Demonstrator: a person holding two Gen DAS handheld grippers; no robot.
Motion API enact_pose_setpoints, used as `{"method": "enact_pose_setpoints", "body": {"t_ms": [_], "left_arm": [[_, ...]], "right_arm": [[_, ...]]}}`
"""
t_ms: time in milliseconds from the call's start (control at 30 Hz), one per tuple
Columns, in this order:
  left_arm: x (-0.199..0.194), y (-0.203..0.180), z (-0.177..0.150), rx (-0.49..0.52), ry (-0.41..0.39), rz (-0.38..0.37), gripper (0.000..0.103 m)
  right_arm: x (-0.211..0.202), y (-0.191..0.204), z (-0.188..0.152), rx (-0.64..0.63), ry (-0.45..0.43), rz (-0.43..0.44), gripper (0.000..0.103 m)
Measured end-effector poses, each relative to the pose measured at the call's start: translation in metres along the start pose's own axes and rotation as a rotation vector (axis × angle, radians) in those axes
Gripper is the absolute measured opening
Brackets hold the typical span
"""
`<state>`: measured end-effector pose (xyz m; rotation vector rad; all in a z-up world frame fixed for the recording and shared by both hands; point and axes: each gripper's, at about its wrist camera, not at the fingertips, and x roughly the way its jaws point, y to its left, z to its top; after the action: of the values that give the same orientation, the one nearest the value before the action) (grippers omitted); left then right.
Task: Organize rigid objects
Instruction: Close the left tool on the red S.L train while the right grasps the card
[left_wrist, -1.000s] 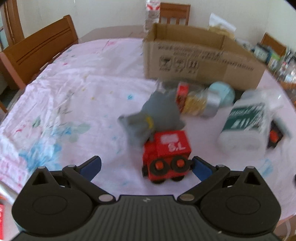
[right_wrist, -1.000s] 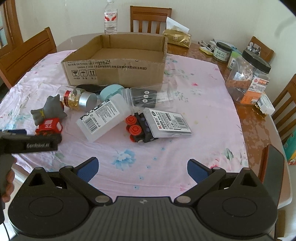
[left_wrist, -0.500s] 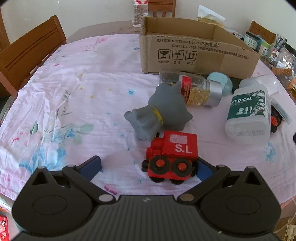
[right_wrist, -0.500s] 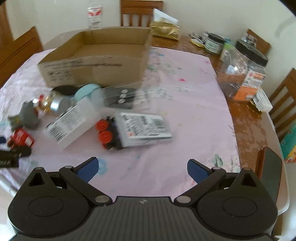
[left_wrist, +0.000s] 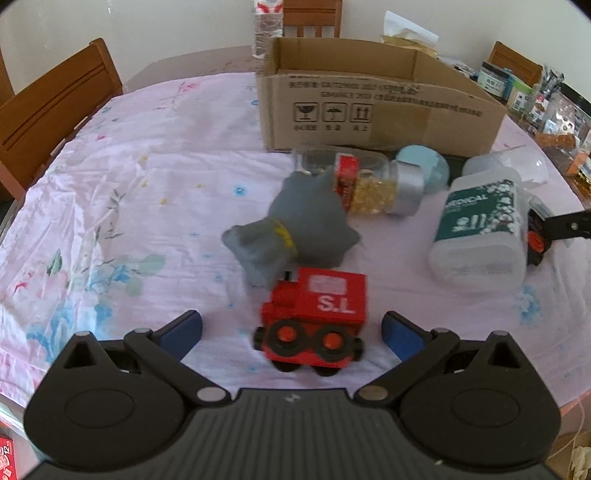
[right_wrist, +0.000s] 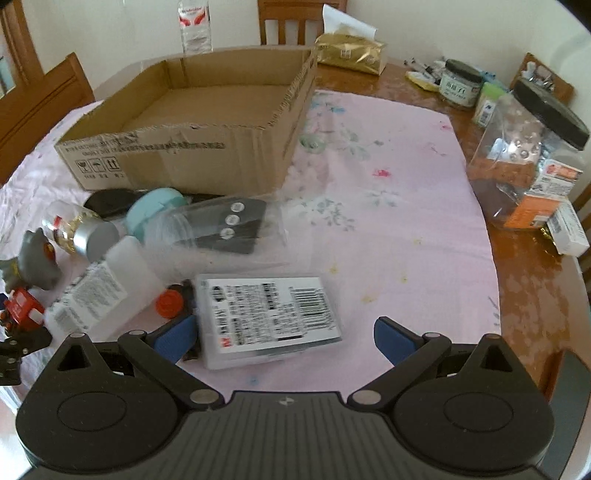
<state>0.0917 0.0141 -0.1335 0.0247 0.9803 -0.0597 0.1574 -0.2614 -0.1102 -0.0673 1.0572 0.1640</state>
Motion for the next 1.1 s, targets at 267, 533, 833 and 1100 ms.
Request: {"method": "enact_pose_setpoints", "body": {"t_ms": [267,533,833,1100], "left_arm": [[0.002,-0.016,0.005,-0.01,0.011,0.015,0.102],[0.002,-0.019,0.006,-0.032,0.012,0.038,0.102],[0.003,-0.019,0.007,-0.022,0.017,0.027,0.1],[0.003,-0.018,0.009,-0.033,0.004,0.016,0.088]], "right_arm": [[0.013,-0.039,0.012,-0.033,0.024,-0.013,0.103],[0.011,-0.041,0.006,-0.123,0.077,0.082,0.103],[0.024,-0.034,0.002,-0.193,0.028,0.052,0.103],[0.034,-0.043,0.014,-0.214,-0.021,0.07,0.103]]}}
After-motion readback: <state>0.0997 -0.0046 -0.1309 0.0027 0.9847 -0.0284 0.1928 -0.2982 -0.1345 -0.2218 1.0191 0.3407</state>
